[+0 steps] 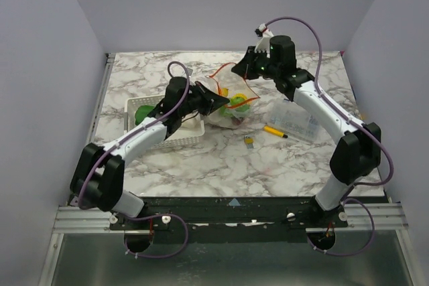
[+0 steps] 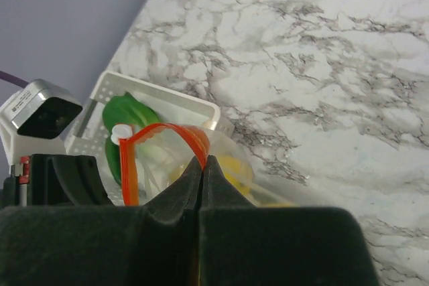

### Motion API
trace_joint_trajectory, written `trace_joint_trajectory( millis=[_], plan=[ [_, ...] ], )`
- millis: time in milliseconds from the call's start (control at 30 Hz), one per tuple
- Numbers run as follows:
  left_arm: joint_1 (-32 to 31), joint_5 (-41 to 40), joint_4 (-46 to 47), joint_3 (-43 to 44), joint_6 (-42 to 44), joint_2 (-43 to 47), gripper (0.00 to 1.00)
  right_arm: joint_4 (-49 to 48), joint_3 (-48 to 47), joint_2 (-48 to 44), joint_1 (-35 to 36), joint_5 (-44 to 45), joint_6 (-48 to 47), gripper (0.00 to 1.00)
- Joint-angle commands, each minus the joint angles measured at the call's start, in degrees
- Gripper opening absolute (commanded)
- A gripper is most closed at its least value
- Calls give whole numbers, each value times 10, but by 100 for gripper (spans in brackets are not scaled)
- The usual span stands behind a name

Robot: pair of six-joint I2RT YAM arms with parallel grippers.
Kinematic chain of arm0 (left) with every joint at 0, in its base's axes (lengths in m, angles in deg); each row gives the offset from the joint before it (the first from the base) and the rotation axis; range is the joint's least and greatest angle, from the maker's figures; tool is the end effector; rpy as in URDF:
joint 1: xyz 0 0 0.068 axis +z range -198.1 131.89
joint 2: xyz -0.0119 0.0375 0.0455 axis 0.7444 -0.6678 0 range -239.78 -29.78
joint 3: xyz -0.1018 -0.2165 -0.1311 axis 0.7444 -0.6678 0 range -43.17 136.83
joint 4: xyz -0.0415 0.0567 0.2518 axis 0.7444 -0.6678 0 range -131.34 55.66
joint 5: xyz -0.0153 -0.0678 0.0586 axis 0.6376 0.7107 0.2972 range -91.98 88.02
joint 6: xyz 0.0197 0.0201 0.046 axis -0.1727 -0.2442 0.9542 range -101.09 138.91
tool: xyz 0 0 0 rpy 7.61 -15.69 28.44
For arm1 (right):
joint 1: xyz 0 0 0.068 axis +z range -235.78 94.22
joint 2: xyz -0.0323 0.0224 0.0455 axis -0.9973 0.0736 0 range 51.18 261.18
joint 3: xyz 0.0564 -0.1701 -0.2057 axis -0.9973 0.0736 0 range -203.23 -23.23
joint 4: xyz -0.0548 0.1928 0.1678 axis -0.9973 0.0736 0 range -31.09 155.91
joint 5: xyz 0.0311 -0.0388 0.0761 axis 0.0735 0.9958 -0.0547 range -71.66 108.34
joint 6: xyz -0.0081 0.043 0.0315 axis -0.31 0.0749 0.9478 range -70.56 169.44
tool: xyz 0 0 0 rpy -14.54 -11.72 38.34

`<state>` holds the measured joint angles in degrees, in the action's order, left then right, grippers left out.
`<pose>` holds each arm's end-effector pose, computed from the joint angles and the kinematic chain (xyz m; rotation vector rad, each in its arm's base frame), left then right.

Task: Place the food in the zip-top bag and seal the zipper
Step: Adjust the zipper food storage bag at the center of the board.

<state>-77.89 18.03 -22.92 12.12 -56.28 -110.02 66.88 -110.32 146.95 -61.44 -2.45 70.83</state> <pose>0.2778 -0.1731 0.2996 -0.5392 2.0424 -1.5325 0.3596 0.1766 0.3678 -0.3118 1.9128 0.8802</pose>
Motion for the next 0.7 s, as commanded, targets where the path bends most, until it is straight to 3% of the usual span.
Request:
trace_joint_trajectory(
  millis=[0,167,267,367,533,667],
  plan=[
    [21,86,80,21,-70,-66,0,38,-58,45,5,37,-41,1],
    [20,62,45,52,-21,-30,0,89,-150,50,8,20,-49,1],
    [28,58,73,13,-41,-36,0,43,-110,35,8,-15,-36,1],
    [38,102,170,-28,-108,-72,0,27,-56,36,8,10,-40,1],
    [41,112,240,-52,-144,-96,0,79,-51,49,6,6,-83,14],
    [46,115,230,-54,-133,-95,0,63,-14,-1,-3,-31,-107,24]
  ],
)
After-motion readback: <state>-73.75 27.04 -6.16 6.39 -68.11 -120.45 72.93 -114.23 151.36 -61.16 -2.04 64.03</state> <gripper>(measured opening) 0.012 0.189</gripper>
